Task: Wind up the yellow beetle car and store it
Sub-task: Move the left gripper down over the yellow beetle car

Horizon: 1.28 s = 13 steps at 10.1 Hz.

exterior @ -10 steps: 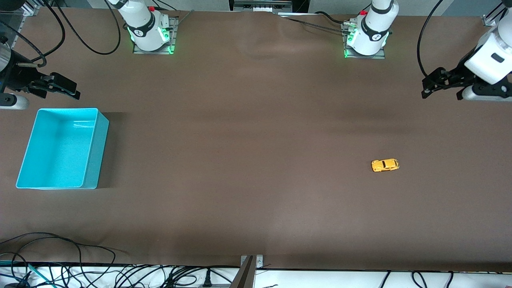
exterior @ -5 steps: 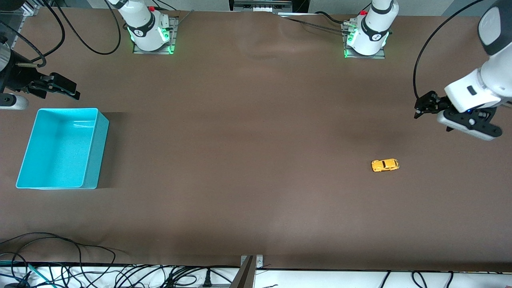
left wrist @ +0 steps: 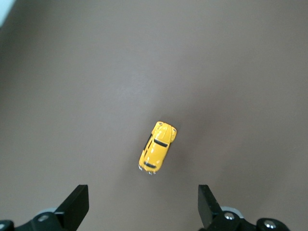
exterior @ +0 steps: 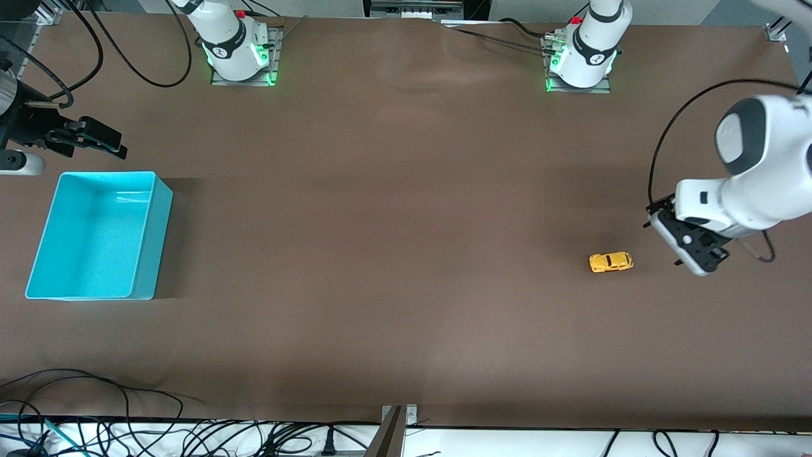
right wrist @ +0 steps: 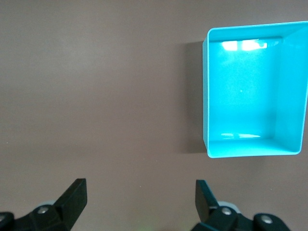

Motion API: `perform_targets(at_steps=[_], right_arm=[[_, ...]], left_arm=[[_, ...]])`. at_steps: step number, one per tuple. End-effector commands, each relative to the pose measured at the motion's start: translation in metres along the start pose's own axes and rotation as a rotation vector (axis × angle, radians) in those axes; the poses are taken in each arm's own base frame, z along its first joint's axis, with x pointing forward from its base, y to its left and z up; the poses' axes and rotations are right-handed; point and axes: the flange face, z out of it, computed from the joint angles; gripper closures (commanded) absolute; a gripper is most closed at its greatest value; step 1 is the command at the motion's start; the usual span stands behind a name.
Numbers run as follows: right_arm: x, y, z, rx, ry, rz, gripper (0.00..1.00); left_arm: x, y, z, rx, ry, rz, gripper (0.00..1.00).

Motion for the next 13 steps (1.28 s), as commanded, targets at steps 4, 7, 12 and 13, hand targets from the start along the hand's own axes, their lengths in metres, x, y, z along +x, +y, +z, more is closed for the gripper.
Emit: perform_targets(at_steps=[4, 7, 12, 13], right_arm=[[0.005, 0.004, -0.003, 0.025, 0.002, -0.005, 0.00], [0.007, 0.003, -0.003, 0.028, 0.013, -0.006, 0.00], [0.007, 0.002, -0.003, 0.040, 0.011, -0.005, 0.00], [0.007, 0.002, -0.003, 0.040, 0.012, -0.005, 0.00]], left_arm=[[0.000, -0.019, 0.130, -0.078, -0.036, 0.296, 0.00], [-0.011, -0.010, 0.175, -0.087, -0.036, 0.321, 0.00], [-0.019, 0.004, 0.200, -0.096, -0.035, 0.388, 0.34], [-0.018, 0.004, 0.200, -0.094, -0.035, 0.391, 0.72]])
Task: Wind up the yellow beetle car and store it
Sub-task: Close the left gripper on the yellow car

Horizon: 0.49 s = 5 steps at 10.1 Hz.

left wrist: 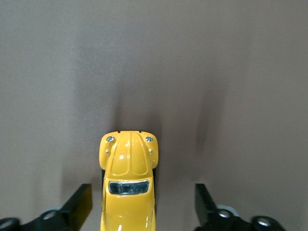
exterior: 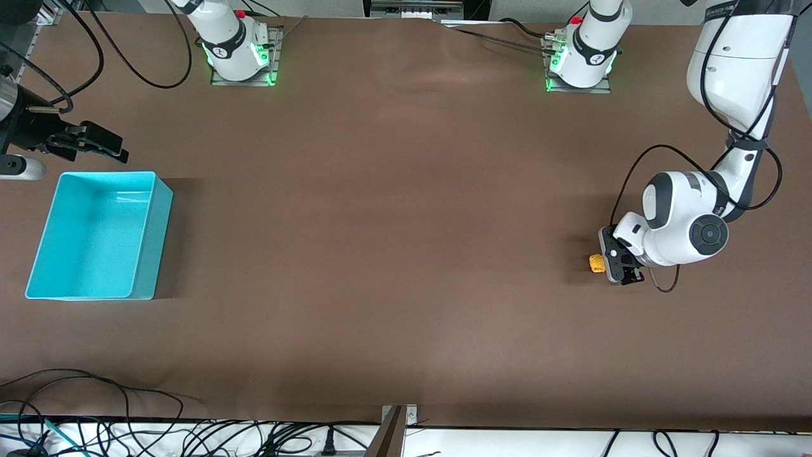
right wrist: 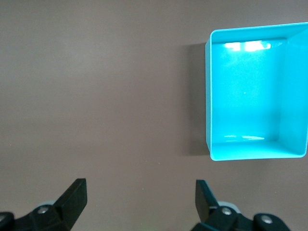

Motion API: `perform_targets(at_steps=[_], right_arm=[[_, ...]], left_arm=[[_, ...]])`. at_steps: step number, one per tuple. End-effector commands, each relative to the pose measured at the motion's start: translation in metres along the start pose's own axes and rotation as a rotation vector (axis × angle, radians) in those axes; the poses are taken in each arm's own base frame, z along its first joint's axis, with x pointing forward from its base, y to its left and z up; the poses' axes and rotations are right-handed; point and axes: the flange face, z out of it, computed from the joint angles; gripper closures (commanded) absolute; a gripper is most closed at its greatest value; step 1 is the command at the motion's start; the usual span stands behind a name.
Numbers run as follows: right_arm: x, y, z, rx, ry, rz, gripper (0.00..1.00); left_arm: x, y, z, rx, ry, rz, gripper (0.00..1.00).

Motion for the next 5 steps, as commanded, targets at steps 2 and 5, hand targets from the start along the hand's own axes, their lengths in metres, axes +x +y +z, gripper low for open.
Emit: perform_targets(at_steps=[2, 5], right_arm=[[0.003, 0.001, -0.006, 0.026, 0.008, -0.008, 0.00], [0.004, 0.008, -0.006, 0.026, 0.008, 0.004, 0.00]], left_arm=[[-0.002, 0.002, -0.006, 0.017, -0.015, 0.054, 1.00], [0.008, 0.002, -0.008, 0.025, -0.045, 0.125, 1.00]])
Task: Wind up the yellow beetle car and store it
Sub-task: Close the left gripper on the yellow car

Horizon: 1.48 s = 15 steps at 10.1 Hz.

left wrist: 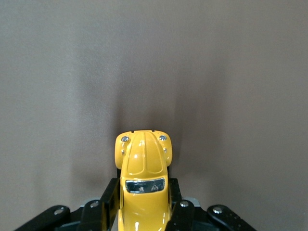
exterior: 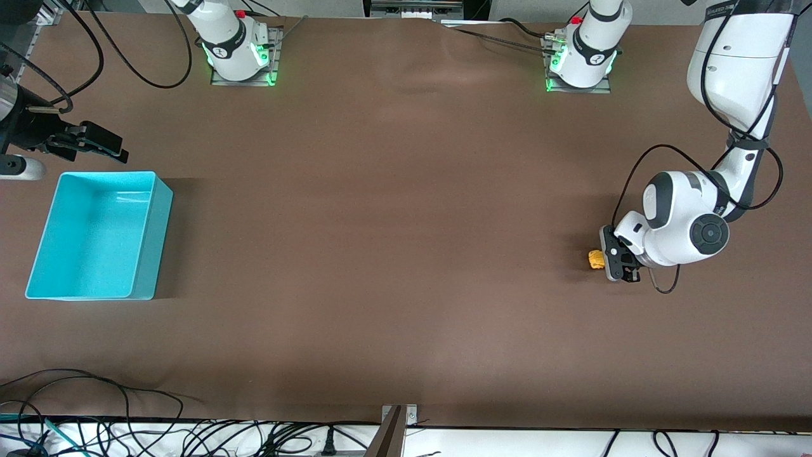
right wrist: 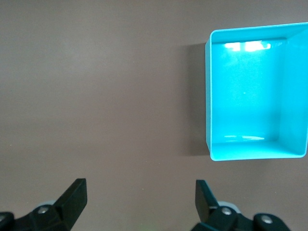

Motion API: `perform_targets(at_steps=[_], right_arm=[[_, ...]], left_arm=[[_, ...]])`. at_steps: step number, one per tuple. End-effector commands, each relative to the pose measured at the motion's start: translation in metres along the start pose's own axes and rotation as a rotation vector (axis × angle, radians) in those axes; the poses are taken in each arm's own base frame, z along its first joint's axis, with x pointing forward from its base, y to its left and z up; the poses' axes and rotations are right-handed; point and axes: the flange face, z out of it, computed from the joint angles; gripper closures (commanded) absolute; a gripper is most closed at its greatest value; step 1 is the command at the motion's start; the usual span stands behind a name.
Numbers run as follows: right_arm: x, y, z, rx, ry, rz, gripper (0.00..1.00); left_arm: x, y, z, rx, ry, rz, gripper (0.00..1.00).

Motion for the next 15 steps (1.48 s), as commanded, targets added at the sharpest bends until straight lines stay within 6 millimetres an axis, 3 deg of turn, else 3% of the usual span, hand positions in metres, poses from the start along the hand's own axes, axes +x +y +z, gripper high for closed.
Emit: perform_targets(at_steps=[1, 2, 5, 7, 11, 15], right_arm=[[0.006, 0.007, -0.003, 0.025, 0.003, 0.001, 0.00], [0.011, 0.007, 0.006, 0.026, -0.010, 0.000, 0.00], [0.015, 0.008, 0.008, 0.028, 0.003, 0.003, 0.00], [0.017, 0.008, 0.012, 0.028, -0.004, 0.001, 0.00], [0.015, 0.005, 0.010, 0.026, -0.003, 0.001, 0.00], [0.014, -0.005, 0.008, 0.000, 0.005, -0.013, 0.00]], left_arm=[[0.014, 0.001, -0.008, 0.023, -0.038, 0.088, 1.00], [0.018, 0.001, -0.008, 0.036, -0.039, 0.101, 1.00], [0.016, 0.002, -0.002, 0.029, -0.031, 0.088, 1.00], [0.008, 0.005, 0.015, 0.001, -0.028, 0.070, 1.00], [-0.041, 0.005, 0.041, -0.041, -0.020, 0.001, 1.00], [-0.111, 0.006, 0.051, -0.049, -0.006, 0.002, 1.00]])
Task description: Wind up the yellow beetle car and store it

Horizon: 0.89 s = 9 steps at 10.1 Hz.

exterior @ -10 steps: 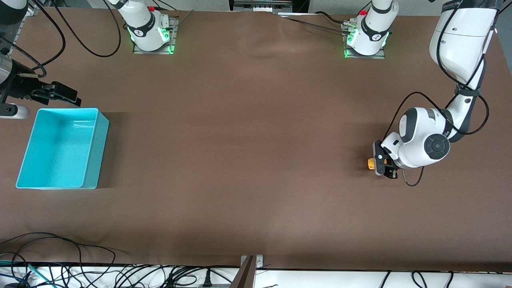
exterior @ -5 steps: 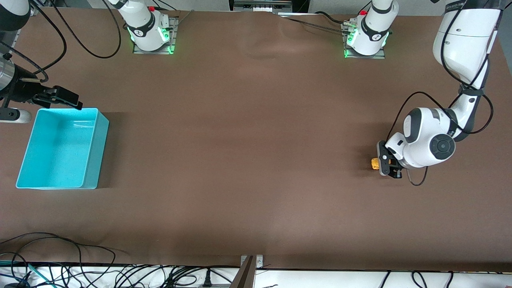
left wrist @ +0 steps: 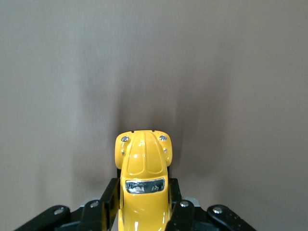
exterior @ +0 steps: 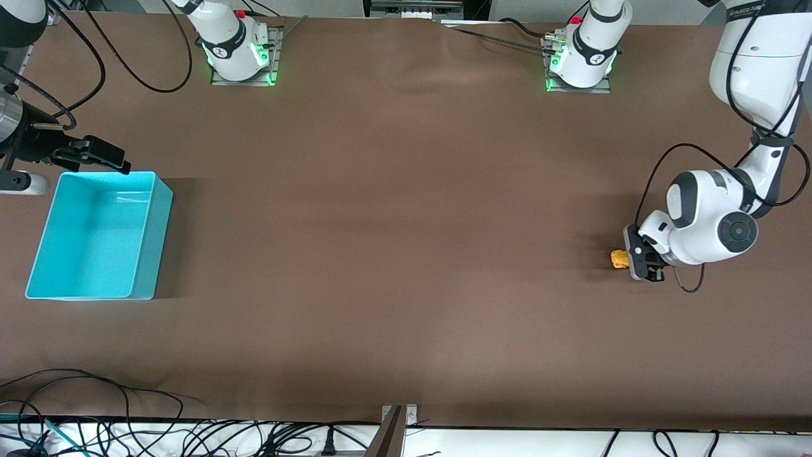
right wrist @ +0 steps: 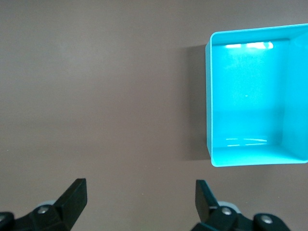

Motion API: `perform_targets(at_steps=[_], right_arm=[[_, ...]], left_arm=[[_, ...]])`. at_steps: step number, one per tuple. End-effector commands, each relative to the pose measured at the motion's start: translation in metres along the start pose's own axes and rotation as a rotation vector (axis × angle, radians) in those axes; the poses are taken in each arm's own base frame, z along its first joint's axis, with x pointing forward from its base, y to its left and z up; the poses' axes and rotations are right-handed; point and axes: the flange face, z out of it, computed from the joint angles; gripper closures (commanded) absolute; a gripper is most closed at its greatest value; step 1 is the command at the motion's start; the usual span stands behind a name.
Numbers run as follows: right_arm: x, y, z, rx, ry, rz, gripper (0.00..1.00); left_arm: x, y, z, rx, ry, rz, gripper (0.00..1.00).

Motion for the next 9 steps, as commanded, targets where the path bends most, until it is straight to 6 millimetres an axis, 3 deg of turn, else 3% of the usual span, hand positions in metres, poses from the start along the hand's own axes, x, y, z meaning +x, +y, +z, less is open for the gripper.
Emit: perform_targets(at_steps=[1, 2, 4, 9], right_arm=[[-0.001, -0.013, -0.008, -0.052, 0.016, -0.040, 0.00], [-0.002, -0.026, -0.006, -0.090, 0.018, -0.063, 0.00], [0.000, -0.027, -0.003, -0.088, 0.011, -0.071, 0.00], [0.000, -0.027, -0.002, -0.088, 0.013, -0.064, 0.00]], left_arm=[[-0.037, 0.005, 0.048, -0.056, -0.001, 0.044, 1.00], [-0.047, 0.006, 0.049, -0.056, 0.002, 0.055, 1.00], [-0.068, 0.004, 0.050, -0.052, 0.007, 0.081, 1.00], [-0.081, -0.002, 0.050, -0.038, 0.009, 0.183, 1.00]])
